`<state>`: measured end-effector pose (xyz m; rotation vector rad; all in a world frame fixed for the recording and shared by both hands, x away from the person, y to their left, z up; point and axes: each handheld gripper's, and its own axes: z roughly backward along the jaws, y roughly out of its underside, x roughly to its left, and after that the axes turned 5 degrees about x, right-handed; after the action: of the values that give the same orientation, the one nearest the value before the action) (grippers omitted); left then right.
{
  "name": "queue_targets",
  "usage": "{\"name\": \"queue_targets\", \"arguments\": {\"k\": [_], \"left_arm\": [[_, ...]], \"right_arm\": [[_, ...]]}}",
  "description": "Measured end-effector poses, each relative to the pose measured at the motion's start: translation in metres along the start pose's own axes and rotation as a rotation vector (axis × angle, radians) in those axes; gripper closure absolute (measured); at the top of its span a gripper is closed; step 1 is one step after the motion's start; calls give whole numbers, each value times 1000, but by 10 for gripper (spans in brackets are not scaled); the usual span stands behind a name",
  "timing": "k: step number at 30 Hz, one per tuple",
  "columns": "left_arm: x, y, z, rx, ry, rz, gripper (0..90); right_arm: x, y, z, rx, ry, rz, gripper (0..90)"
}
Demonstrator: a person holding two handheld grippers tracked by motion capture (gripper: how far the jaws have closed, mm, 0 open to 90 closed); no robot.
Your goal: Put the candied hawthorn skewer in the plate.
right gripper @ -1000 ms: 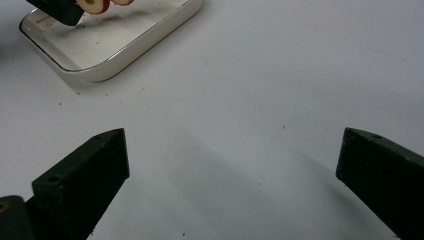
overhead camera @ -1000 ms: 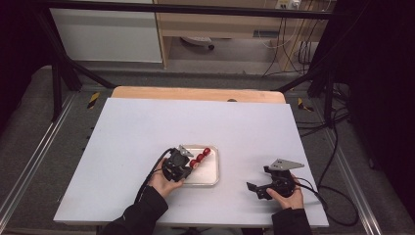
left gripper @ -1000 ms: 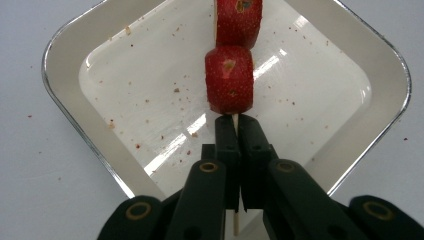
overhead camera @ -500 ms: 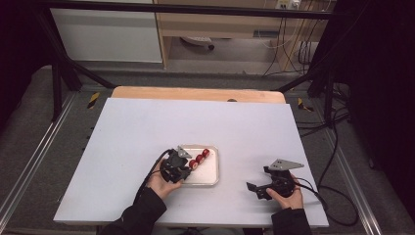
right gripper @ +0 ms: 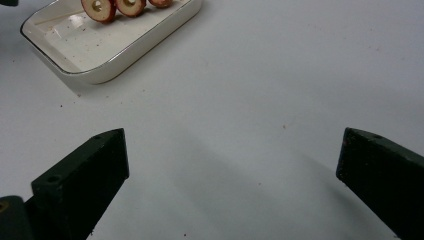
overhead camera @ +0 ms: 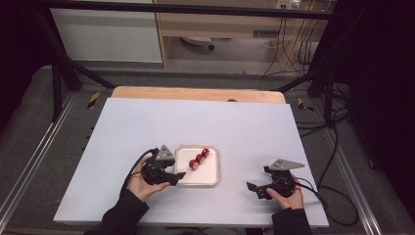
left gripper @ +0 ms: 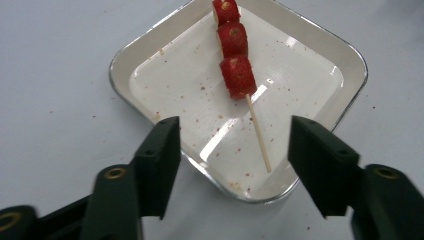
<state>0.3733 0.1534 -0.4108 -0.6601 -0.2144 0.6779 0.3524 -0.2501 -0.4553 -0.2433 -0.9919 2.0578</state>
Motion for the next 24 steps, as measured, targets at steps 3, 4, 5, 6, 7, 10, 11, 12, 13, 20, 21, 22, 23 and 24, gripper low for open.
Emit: {"name": "queue_targets", "arguments": {"k": [3,4,5,6,7,10,11,12,13,20,21,22,23,24], "left_arm": [[5,11,6,-14,1,-20,206],[7,16,8,-11,-7,-25,206],[10,21,11,-14,-14,-21,170],[12,25,13,-20,-16,-13,145],[15,30,15,-29,-12,-5,136],[22,44,19,-41,-18,19,90],[24,48,21,-46,-26,21,84],[25,53,22,-49,-28,24,84],[27,58,24,-56,-22,30,82],[42,86,32,-84,-12,81,74],[43,89,32,-86,-15,83,74],[45,93,33,-93,-15,87,74],[46,94,34,-97,-12,91,74],[48,97,35,-103,-11,98,74]], "right_arm": [[0,0,0,1,0,-3,8],[0,0,0,1,0,-3,8],[0,0,0,0,1,-3,8],[0,0,0,0,0,-4,8],[0,0,-1,0,1,-1,8],[0,0,-1,6,-2,-4,6],[0,0,-1,7,0,-3,6],[0,0,-1,7,-1,-4,6],[0,0,-1,5,2,-3,6],[0,1,-2,18,3,-3,6],[1,1,-2,21,3,-4,6],[1,1,-2,21,5,-5,6],[1,1,-2,22,6,-2,6],[1,1,-2,23,6,-2,6]]}}
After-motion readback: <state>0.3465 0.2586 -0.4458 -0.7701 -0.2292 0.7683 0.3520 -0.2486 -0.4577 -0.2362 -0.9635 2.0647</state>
